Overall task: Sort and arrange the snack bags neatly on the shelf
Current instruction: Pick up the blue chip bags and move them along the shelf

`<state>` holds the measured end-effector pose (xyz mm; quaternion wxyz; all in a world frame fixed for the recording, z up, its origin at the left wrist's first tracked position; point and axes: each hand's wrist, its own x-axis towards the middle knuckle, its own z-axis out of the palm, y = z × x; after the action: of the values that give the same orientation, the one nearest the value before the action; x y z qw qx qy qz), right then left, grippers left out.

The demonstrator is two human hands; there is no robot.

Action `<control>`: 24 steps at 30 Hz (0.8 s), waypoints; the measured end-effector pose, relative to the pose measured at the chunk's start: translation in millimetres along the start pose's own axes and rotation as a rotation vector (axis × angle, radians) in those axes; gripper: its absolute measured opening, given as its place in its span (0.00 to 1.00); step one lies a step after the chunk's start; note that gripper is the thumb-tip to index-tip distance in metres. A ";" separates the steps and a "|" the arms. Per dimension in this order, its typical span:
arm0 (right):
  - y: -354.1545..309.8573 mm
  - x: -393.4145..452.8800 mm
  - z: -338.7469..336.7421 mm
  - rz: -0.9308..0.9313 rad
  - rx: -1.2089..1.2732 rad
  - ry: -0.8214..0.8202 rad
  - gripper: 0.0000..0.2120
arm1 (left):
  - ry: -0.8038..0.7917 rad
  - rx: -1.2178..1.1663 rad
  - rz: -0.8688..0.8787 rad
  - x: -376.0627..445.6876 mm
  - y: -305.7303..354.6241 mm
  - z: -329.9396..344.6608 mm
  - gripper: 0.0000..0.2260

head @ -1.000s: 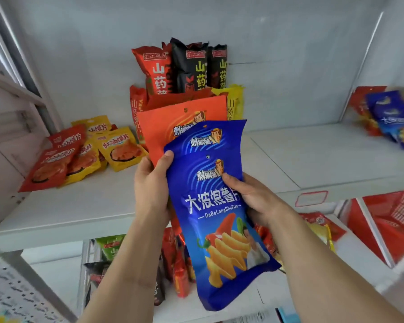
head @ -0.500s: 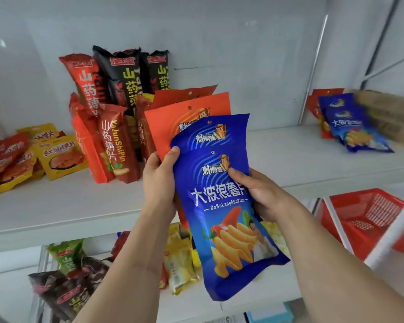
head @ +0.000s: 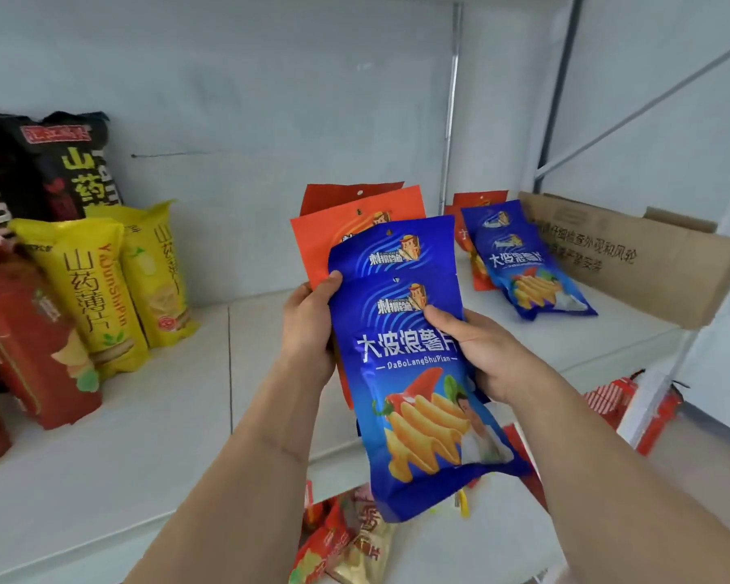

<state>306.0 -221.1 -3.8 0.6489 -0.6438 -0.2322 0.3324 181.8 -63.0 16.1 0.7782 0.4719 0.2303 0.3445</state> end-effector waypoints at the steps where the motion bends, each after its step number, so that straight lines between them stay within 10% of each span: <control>1: -5.1 12.9 -9.2 -0.007 -0.001 0.027 0.22 | -0.005 -0.003 -0.009 17.0 -3.5 10.0 0.14; 15: -40.5 166.5 -99.4 -0.127 -0.237 0.229 0.13 | 0.046 0.016 -0.191 186.8 -47.6 109.6 0.14; 20: -38.6 198.9 -116.9 -0.173 -0.462 0.337 0.37 | 0.135 0.103 -0.227 216.6 -60.9 130.2 0.14; 24: -37.2 209.2 -123.8 -0.261 -0.613 0.383 0.37 | 0.250 0.268 -0.142 225.2 -66.2 133.4 0.16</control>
<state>541.5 -150.7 -1.3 0.4949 -0.8233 -0.2755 0.0358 442.0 8.8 9.3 0.6961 0.5073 0.4018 0.3107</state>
